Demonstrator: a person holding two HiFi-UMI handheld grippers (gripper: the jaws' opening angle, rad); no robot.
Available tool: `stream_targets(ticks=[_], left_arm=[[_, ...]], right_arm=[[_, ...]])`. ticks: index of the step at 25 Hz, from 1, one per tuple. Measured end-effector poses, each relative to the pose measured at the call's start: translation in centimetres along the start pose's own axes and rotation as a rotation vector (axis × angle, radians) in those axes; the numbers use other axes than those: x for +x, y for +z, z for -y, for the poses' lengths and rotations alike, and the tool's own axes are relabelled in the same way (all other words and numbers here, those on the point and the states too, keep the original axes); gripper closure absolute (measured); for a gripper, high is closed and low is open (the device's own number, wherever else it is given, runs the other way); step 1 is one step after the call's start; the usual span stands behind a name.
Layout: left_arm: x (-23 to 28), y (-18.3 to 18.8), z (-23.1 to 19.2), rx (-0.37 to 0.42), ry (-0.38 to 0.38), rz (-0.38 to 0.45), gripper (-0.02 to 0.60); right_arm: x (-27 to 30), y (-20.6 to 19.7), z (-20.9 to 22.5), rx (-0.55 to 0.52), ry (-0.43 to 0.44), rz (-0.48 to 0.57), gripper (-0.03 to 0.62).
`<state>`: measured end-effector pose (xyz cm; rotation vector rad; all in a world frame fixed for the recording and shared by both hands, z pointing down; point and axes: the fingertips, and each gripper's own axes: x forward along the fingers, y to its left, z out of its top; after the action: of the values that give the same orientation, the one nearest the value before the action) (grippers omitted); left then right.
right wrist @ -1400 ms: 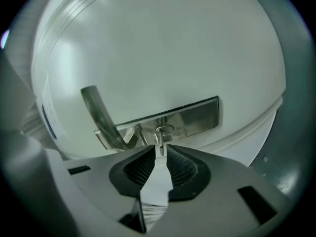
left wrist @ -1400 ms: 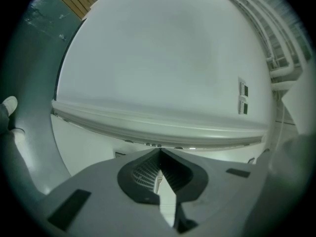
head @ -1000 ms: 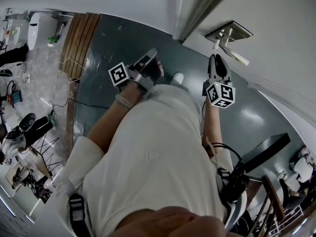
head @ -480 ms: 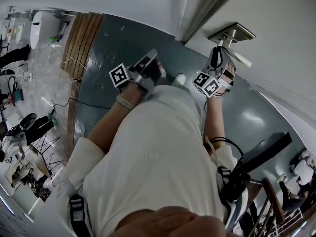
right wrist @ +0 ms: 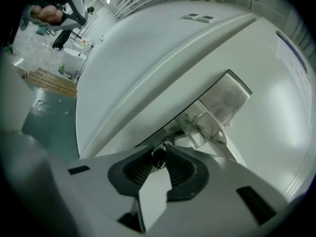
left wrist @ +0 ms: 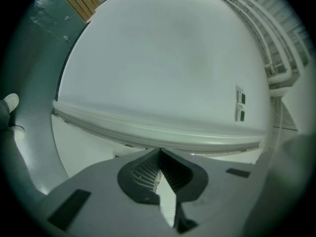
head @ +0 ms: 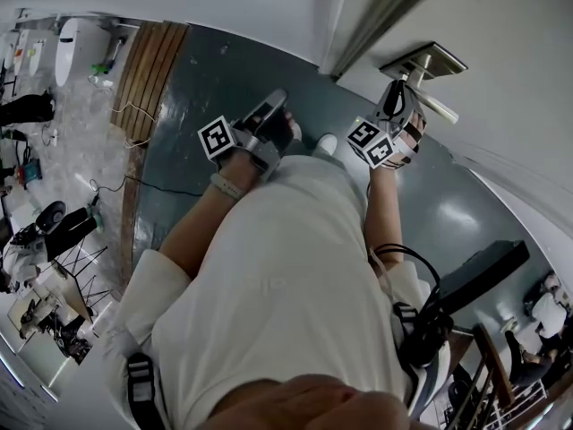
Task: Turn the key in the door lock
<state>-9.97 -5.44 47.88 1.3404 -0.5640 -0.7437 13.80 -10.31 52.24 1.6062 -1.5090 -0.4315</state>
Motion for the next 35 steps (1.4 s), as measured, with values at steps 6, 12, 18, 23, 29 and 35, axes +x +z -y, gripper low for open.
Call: stream_targets(ticks=[6,12,18,23,29,35], left_arm=[[0.08,-0.03,-0.35,-0.007,0.003,-0.003,0.574],[0.28,-0.09,-0.33,-0.010,0.007,-0.007,0.574],[0.24,-0.17,-0.44,-0.007,0.010,-0.006,0.574],[0.28,-0.13,-0.41,-0.012,0.012,-0.008,0.574],[0.26,-0.27,-0.52,-0.013,0.015,-0.006,0.574],[0.23,-0.14,-0.49,-0.013,0.017,-0.004,0.574]], right_arm=[[0.04,-0.23,0.02,0.127,0.024,0.002,0.513],[-0.02,-0.02,0.25,0.234,0.048,0.011,0.511],[-0.15,-0.07,0.46,0.397,0.088,0.029,0.508],[0.15,-0.47,0.72,0.729,0.175,0.039,0.530],[0.38,-0.60,0.82,0.926,0.227,0.068,0.530],[0.26,-0.53,0.79,1.152,0.288,0.079,0.530]])
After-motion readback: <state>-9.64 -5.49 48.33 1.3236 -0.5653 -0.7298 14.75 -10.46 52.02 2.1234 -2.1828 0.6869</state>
